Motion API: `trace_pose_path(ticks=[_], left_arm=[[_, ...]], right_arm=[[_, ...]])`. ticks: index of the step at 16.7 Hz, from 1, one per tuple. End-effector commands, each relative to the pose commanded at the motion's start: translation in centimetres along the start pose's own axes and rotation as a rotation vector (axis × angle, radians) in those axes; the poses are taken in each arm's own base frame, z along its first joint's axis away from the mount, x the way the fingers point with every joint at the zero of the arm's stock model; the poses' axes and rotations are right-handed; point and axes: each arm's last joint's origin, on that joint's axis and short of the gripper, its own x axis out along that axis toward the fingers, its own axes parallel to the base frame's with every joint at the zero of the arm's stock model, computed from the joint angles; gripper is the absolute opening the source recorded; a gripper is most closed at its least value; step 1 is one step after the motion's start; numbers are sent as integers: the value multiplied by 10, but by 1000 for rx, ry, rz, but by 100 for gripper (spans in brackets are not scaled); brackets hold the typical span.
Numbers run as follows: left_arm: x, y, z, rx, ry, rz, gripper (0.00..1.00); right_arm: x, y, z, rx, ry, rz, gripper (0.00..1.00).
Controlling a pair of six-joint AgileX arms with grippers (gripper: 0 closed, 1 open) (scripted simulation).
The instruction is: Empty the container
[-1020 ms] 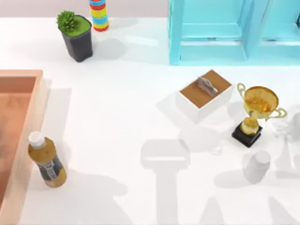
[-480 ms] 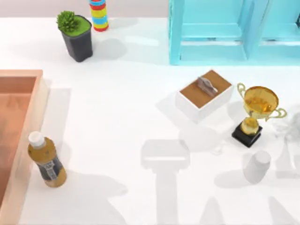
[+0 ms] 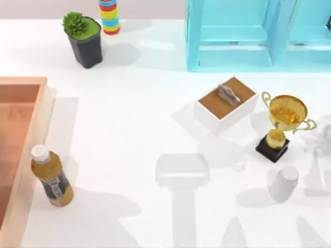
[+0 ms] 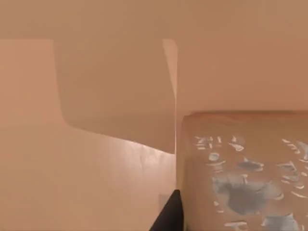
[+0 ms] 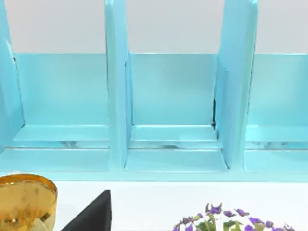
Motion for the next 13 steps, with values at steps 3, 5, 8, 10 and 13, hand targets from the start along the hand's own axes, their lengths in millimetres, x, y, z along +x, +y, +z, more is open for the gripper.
trace_pose_path(ticks=[3, 5, 8, 10, 13], left_arm=[[0, 0, 0, 0, 0, 0, 0], [0, 0, 0, 0, 0, 0, 0], [0, 0, 0, 0, 0, 0, 0], [0, 0, 0, 0, 0, 0, 0], [-4, 0, 2, 1, -3, 0, 0]], right_arm=[[0, 0, 0, 0, 0, 0, 100], [0, 0, 0, 0, 0, 0, 100], [0, 0, 0, 0, 0, 0, 100], [0, 0, 0, 0, 0, 0, 100], [0, 0, 0, 0, 0, 0, 100]])
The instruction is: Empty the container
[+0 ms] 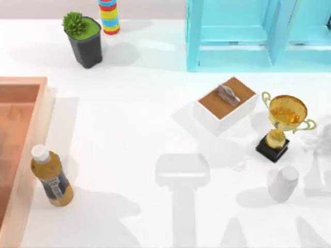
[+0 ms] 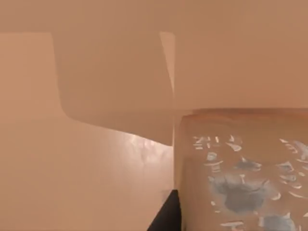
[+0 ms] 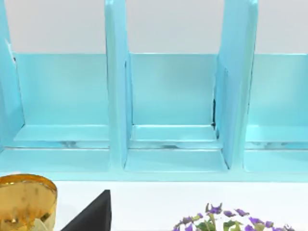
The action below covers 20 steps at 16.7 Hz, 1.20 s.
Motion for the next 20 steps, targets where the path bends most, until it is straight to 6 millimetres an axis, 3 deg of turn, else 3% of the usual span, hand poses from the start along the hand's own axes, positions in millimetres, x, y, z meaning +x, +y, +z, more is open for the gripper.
trace_pose_path(ticks=[3, 11, 17, 20], left_arm=[[-24, 3, 6, -2, 0, -1, 0], [-120, -1, 0, 1, 7, -2, 0], [-125, -1, 0, 1, 4, 0, 0], [-123, -14, 17, 38, -12, 16, 0]], right_arm=[[0, 0, 0, 0, 0, 0, 100], [0, 0, 0, 0, 0, 0, 100], [0, 0, 0, 0, 0, 0, 100], [0, 0, 0, 0, 0, 0, 100]])
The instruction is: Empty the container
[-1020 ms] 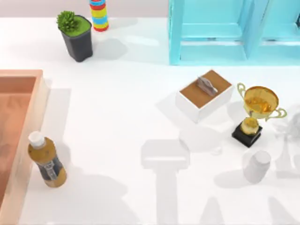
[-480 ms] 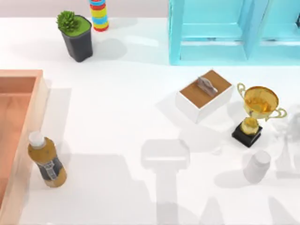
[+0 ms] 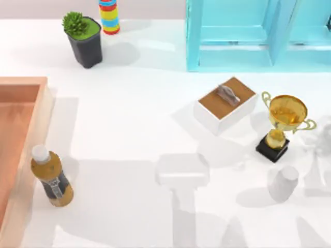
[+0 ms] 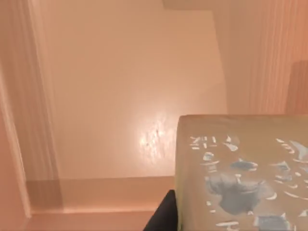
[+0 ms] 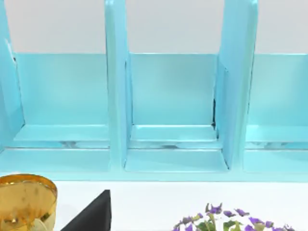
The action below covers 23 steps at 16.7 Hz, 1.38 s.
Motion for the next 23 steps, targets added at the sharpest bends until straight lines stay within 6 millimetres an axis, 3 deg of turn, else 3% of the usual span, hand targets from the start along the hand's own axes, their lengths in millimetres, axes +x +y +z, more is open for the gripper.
trace_pose_path(ticks=[3, 5, 7, 10, 13, 17, 23], left_arm=[[6, -40, 32, 40, -33, 21, 0], [13, -86, 51, 63, -57, 25, 0], [24, -146, 59, 72, -72, 16, 0], [43, -234, 44, 38, -68, -8, 0], [63, -294, 10, 2, -37, -19, 0], [81, -326, -26, -33, 9, -10, 0], [83, -327, -30, -39, 13, -9, 0]], right_arm=[[0, 0, 0, 0, 0, 0, 100], [0, 0, 0, 0, 0, 0, 100], [0, 0, 0, 0, 0, 0, 100], [0, 0, 0, 0, 0, 0, 100], [0, 0, 0, 0, 0, 0, 100], [0, 0, 0, 0, 0, 0, 100], [0, 0, 0, 0, 0, 0, 100]])
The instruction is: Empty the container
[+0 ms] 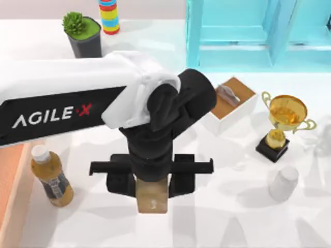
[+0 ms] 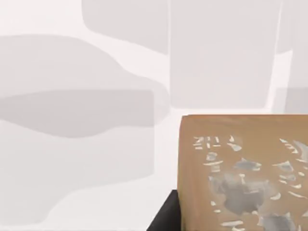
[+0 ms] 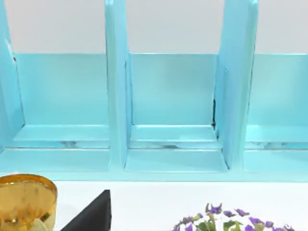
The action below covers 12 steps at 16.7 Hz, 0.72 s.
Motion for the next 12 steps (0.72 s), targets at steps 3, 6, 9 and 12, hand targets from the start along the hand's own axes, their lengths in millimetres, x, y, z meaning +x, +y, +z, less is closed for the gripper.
trace_pose_path(ticks=[3, 6, 9, 12], left_arm=[[13, 1, 1, -9, 6, 4, 0], [36, -1, 0, -2, -5, -4, 0], [46, -1, -1, 1, 2, 1, 0], [46, -1, -1, 1, 2, 1, 8]], right_arm=[[0, 0, 0, 0, 0, 0, 100], [0, 0, 0, 0, 0, 0, 100], [0, 0, 0, 0, 0, 0, 100], [0, 0, 0, 0, 0, 0, 100]])
